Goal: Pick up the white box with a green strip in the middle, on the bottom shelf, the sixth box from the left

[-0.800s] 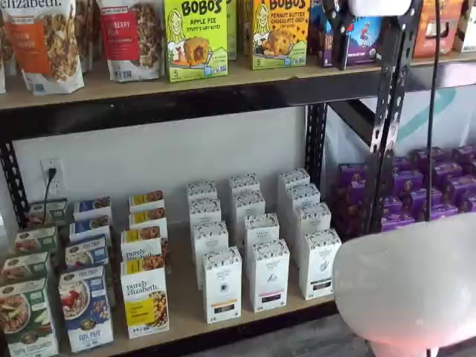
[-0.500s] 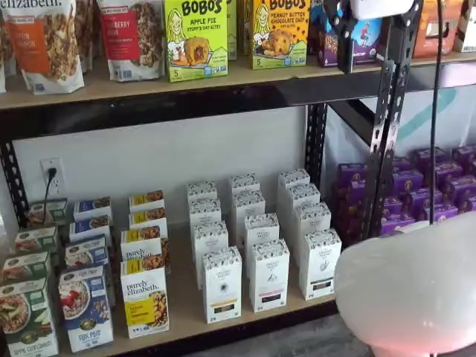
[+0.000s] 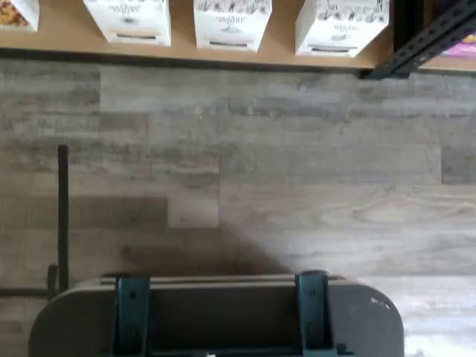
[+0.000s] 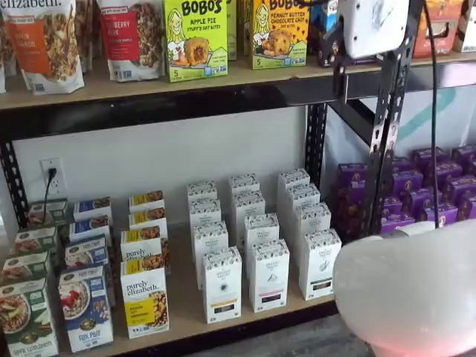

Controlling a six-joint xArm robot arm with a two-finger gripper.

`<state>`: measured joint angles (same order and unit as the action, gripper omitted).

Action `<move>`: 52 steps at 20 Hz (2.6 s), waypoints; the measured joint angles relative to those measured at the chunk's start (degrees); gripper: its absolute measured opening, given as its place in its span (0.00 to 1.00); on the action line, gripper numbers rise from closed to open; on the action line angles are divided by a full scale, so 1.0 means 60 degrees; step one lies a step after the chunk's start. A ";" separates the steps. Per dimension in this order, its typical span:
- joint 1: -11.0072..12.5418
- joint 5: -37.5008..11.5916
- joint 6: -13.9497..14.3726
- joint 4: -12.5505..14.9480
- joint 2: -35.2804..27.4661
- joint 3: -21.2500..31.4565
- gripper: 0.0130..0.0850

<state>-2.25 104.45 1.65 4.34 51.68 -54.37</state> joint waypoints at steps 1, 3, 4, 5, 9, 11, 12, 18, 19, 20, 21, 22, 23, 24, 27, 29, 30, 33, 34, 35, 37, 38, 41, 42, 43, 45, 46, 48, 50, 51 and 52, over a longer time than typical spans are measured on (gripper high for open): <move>0.0133 -0.0298 -0.0094 -0.0053 0.0089 0.0310 1.00; 0.0235 -0.0803 -0.0168 0.0009 0.0196 0.0880 1.00; 0.0216 -0.1006 -0.0148 0.0111 0.0228 0.1125 1.00; 0.0169 -0.1244 -0.0097 0.0247 0.0275 0.1377 1.00; 0.0282 -0.2378 -0.0076 0.0367 0.0495 0.2420 1.00; 0.0398 -0.2729 -0.0149 0.0288 0.0453 0.2756 1.00; 0.0431 -0.2905 -0.0165 0.0287 0.0436 0.2917 1.00; 0.1010 -0.4810 -0.0655 -0.0269 0.0511 0.4209 1.00; 0.1063 -0.5123 -0.0717 -0.0361 0.0519 0.4406 1.00; 0.1091 -0.5336 -0.0753 -0.0418 0.0485 0.4547 1.00; 0.1088 -0.5547 -0.0736 -0.0409 0.0416 0.4687 1.00; 0.0971 -0.5766 -0.0544 -0.0173 0.0308 0.4832 1.00; 0.0945 -0.6021 -0.0497 -0.0142 0.0206 0.4998 1.00; 0.0930 -0.6332 -0.0469 -0.0165 0.0100 0.5188 1.00; 0.0883 -0.7006 -0.0442 -0.0290 -0.0146 0.5545 1.00; 0.0846 -0.7334 -0.0425 -0.0344 -0.0430 0.5671 1.00; 0.0871 -0.7455 -0.0483 -0.0428 -0.0639 0.5695 1.00; 0.0747 -0.8025 -0.0052 0.0107 -0.1287 0.5788 1.00; 0.0735 -0.8259 0.0057 0.0251 -0.1528 0.5812 1.00; 0.0772 -0.8552 0.0044 0.0257 -0.1803 0.5837 1.00; 0.0877 -0.9113 -0.0031 0.0227 -0.2305 0.5873 1.00; 0.0928 -0.9366 -0.0070 0.0213 -0.2558 0.5877 1.00; 0.1096 -1.0140 -0.0348 0.0005 -0.3532 0.5791 1.00; 0.1172 -1.0455 -0.0485 -0.0107 -0.3934 0.5743 1.00; 0.1219 -1.0772 -0.0345 0.0124 -0.4389 0.5662 1.00; 0.1325 -1.1206 -0.0258 0.0349 -0.5105 0.5478 1.00; 0.1407 -1.1562 -0.0222 0.0465 -0.5503 0.5393 1.00; 0.1544 -1.2057 -0.0162 0.0659 -0.6087 0.5224 1.00; 0.1688 -1.2454 -0.0162 0.0804 -0.6693 0.4996 1.00; 0.1752 -1.2591 -0.0103 0.0933 -0.6940 0.4890 1.00; 0.1856 -1.2805 -0.0079 0.1061 -0.7284 0.4750 1.00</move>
<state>8.89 27.62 1.18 10.71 7.98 -25.87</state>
